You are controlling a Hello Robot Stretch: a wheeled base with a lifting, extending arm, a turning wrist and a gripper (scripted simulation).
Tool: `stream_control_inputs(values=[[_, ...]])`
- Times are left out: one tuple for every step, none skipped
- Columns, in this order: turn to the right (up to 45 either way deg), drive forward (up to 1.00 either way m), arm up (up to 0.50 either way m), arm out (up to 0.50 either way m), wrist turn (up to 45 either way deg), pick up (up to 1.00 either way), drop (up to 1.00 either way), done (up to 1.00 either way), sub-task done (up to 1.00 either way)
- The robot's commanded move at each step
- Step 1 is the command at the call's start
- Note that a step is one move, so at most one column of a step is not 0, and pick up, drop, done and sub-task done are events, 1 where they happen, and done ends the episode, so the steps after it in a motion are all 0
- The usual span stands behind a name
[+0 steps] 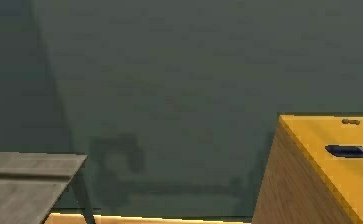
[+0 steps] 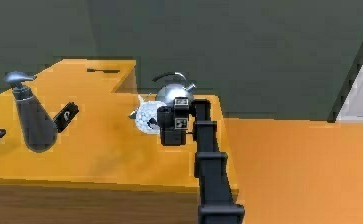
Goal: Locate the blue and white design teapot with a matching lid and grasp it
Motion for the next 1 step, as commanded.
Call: stream_control_inputs(values=[[0.0, 0.0, 0.0, 0.0, 0.0, 1.0, 0.0, 0.0, 0.0]])
